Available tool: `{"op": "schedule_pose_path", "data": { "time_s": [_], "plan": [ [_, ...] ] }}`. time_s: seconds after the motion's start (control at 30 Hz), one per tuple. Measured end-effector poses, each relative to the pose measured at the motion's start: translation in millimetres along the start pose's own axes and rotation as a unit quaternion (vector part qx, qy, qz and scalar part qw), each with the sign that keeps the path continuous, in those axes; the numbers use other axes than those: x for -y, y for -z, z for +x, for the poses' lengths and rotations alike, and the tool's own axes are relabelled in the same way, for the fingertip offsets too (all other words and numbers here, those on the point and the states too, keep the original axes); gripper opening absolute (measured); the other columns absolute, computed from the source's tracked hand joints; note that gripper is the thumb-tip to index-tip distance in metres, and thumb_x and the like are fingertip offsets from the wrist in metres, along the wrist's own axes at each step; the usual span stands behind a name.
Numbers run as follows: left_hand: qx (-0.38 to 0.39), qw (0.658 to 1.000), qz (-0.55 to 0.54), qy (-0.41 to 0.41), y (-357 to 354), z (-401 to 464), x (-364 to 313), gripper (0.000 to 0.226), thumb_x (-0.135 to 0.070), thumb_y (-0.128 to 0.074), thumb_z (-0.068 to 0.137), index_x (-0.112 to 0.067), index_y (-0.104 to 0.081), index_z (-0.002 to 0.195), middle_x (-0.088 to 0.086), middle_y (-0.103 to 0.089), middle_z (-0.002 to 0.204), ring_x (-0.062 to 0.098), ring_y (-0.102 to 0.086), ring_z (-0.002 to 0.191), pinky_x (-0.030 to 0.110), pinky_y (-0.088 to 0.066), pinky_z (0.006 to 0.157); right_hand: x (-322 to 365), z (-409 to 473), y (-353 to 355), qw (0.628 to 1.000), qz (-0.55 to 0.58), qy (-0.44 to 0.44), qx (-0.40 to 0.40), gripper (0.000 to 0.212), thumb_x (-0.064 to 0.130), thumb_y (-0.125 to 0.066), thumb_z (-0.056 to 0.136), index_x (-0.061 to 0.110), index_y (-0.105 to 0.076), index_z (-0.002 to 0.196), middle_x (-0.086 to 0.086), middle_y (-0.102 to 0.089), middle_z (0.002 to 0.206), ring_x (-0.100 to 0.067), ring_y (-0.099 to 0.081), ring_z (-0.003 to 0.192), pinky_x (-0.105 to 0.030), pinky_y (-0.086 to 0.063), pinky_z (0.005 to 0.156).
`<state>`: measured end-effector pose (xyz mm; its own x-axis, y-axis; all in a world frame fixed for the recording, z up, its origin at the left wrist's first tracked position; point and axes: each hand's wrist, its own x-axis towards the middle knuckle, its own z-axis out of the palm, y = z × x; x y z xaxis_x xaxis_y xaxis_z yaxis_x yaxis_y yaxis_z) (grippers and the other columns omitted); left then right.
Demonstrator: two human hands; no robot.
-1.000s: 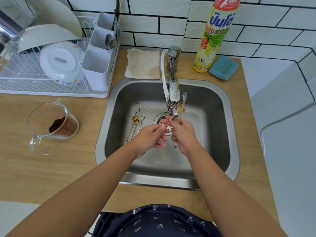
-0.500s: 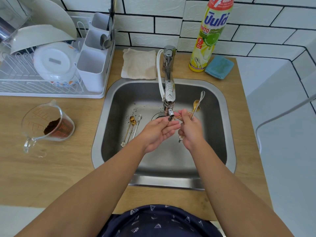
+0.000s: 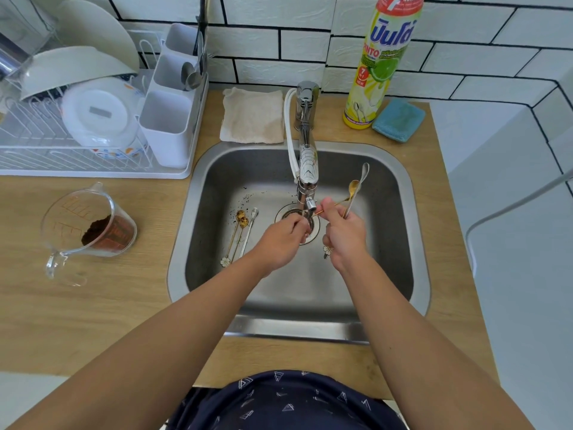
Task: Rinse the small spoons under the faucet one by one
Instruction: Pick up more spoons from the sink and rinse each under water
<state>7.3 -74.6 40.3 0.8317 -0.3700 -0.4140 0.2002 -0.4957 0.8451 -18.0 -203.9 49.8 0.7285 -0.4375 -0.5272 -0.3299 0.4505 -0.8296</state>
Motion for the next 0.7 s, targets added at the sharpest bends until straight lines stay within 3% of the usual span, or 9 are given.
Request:
{"op": "schedule_pose_path", "data": {
  "time_s": [0.17,0.23,0.33,0.43,0.6,0.7],
  "plan": [
    [-0.025,0.98,-0.175,0.086,4.6,1.0,-2.5,0.051,-0.05,-0.049,0.099,-0.02,-0.049,0.058,-0.003,-0.043,0.048,0.013,-0.035,0.043,0.022,-0.029,0.044,0.4,-7.8,-7.7,0.999,0.006,-0.006,0.051,0.039,0.019,-0.063,0.102,0.02,-0.072,0.064,0.011,-0.055,0.042,0.0,-0.039,0.03,-0.015,-0.031,0.033],
    [-0.009,0.976,-0.195,0.097,5.2,0.1,0.9,0.048,-0.051,-0.046,0.101,-0.018,-0.052,0.067,-0.003,-0.045,0.051,0.011,-0.033,0.043,0.02,-0.027,0.042,-1.8,-6.6,-7.1,0.998,-0.005,-0.008,0.062,0.046,0.02,-0.063,0.102,0.023,-0.074,0.058,0.011,-0.056,0.044,-0.001,-0.032,0.032,-0.017,-0.027,0.034],
    [0.028,0.974,-0.214,0.063,2.9,-3.4,6.9,0.023,-0.031,-0.042,0.108,-0.016,-0.056,0.097,-0.005,-0.056,0.069,0.007,-0.042,0.047,0.021,-0.035,0.051,-5.0,-2.9,-4.2,0.999,-0.012,-0.006,0.038,0.033,0.022,-0.064,0.102,0.02,-0.073,0.071,0.009,-0.071,0.059,-0.002,-0.035,0.032,-0.018,-0.027,0.034],
    [0.002,0.982,-0.185,0.047,-0.3,-3.3,6.4,0.02,-0.027,-0.04,0.108,-0.016,-0.053,0.098,-0.007,-0.058,0.066,0.008,-0.047,0.048,0.019,-0.039,0.048,-9.4,1.5,-2.4,1.0,-0.006,-0.008,0.011,0.026,0.024,-0.065,0.102,0.018,-0.073,0.078,0.008,-0.076,0.068,-0.003,-0.034,0.032,-0.019,-0.027,0.034],
    [0.028,0.979,-0.157,0.125,-4.2,-1.4,-0.1,0.045,-0.052,-0.042,0.102,-0.019,-0.044,0.07,-0.007,-0.036,0.046,0.011,-0.034,0.041,0.023,-0.034,0.042,-8.5,7.2,2.9,0.999,0.001,-0.007,0.047,0.014,0.024,-0.066,0.101,0.016,-0.072,0.091,0.013,-0.068,0.058,-0.002,-0.032,0.033,-0.019,-0.027,0.035],
    [0.04,0.988,-0.096,0.118,-8.0,-3.6,-0.8,0.044,-0.057,-0.038,0.101,-0.02,-0.05,0.079,-0.005,-0.048,0.055,0.01,-0.044,0.044,0.023,-0.038,0.049,-6.0,10.2,8.3,0.999,-0.002,-0.009,0.041,0.012,0.023,-0.067,0.1,0.012,-0.071,0.097,0.008,-0.078,0.076,-0.003,-0.032,0.034,-0.019,-0.028,0.036]
  ]
}}
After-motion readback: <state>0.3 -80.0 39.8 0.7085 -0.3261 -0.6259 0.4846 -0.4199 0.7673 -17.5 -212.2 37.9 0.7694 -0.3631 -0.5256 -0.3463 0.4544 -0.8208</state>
